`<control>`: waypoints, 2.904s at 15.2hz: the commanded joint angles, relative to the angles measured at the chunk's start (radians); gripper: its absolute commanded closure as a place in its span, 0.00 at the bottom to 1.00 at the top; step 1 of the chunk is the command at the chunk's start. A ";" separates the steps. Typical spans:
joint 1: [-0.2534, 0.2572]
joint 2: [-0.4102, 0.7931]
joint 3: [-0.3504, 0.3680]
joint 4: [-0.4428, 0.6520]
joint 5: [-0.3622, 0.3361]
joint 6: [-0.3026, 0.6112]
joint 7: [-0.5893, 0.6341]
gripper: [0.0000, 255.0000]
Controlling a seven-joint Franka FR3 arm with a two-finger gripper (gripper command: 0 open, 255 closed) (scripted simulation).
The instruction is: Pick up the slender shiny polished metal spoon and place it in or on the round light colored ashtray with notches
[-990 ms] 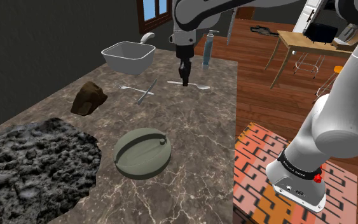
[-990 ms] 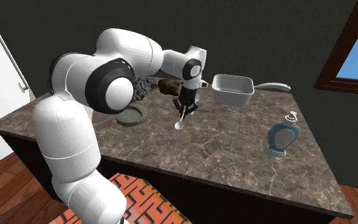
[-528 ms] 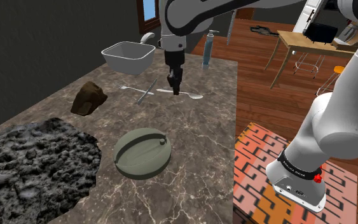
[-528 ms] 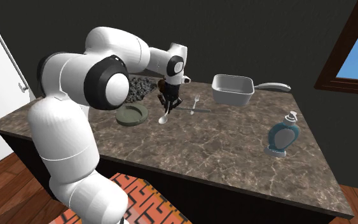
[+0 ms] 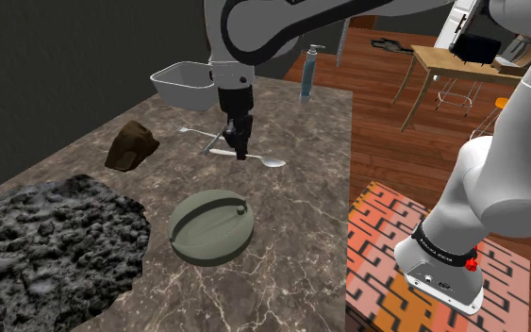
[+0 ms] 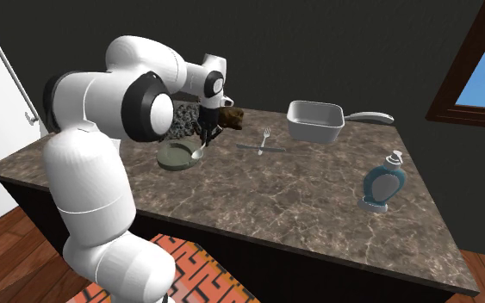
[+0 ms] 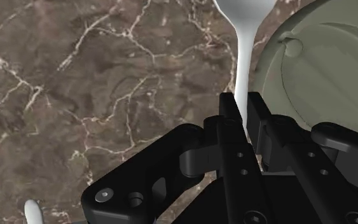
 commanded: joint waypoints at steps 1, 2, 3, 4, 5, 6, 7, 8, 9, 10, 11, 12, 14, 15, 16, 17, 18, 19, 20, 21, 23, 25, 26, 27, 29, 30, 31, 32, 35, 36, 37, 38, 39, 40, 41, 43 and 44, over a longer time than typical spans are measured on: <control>0.026 0.021 0.022 0.033 0.002 -0.005 0.049 1.00; 0.039 0.031 0.032 0.046 0.002 -0.004 0.072 1.00; 0.052 0.042 0.042 0.060 0.002 -0.004 0.095 1.00; 0.065 0.054 0.051 0.075 0.001 -0.005 0.118 1.00; 0.078 0.067 0.060 0.092 0.000 -0.005 0.141 1.00; 0.091 0.080 0.070 0.110 -0.001 -0.006 0.164 1.00; 0.104 0.095 0.078 0.129 -0.004 -0.008 0.186 1.00; 0.118 0.111 0.087 0.150 -0.006 -0.010 0.209 1.00; 0.132 0.127 0.095 0.172 -0.009 -0.012 0.232 1.00; 0.151 0.151 0.106 0.204 -0.014 -0.016 0.263 1.00; 0.151 0.154 0.106 0.195 -0.014 -0.004 0.262 1.00; 0.152 0.157 0.105 0.185 -0.015 0.009 0.260 1.00; 0.152 0.163 0.105 0.167 -0.015 0.033 0.257 1.00; 0.153 0.167 0.105 0.158 -0.015 0.045 0.256 1.00; 0.153 0.171 0.105 0.150 -0.016 0.057 0.255 1.00; 0.153 0.175 0.104 0.141 -0.016 0.069 0.253 1.00; 0.154 0.179 0.104 0.133 -0.016 0.081 0.252 1.00; 0.154 0.183 0.104 0.126 -0.017 0.093 0.251 1.00; 0.154 0.188 0.104 0.118 -0.017 0.105 0.249 1.00; 0.155 0.192 0.104 0.111 -0.018 0.117 0.248 1.00; 0.155 0.202 0.103 0.097 -0.019 0.141 0.246 1.00; 0.156 0.213 0.103 0.084 -0.020 0.164 0.243 1.00; 0.156 0.215 0.102 0.082 -0.020 0.168 0.243 1.00; 0.157 0.215 0.102 0.082 -0.020 0.168 0.243 1.00; 0.157 0.215 0.102 0.082 -0.020 0.168 0.243 1.00; 0.157 0.215 0.102 0.082 -0.020 0.168 0.243 1.00; 0.157 0.215 0.102 0.082 -0.020 0.168 0.243 1.00; 0.157 0.215 0.102 0.082 -0.020 0.168 0.243 1.00; 0.157 0.215 0.102 0.083 -0.020 0.167 0.243 0.00; 0.157 0.215 0.102 0.083 -0.020 0.167 0.243 0.00; 0.157 0.215 0.102 0.083 -0.020 0.167 0.243 0.00; 0.157 0.215 0.102 0.083 -0.020 0.167 0.243 0.00; 0.157 0.215 0.102 0.082 -0.020 0.168 0.243 0.00; 0.153 0.206 0.102 0.104 -0.020 0.137 0.243 0.00; 0.151 0.198 0.101 0.127 -0.020 0.105 0.243 0.00; 0.146 0.188 0.099 0.173 -0.020 0.048 0.243 0.00; 0.146 0.188 0.099 0.173 -0.020 0.048 0.243 0.00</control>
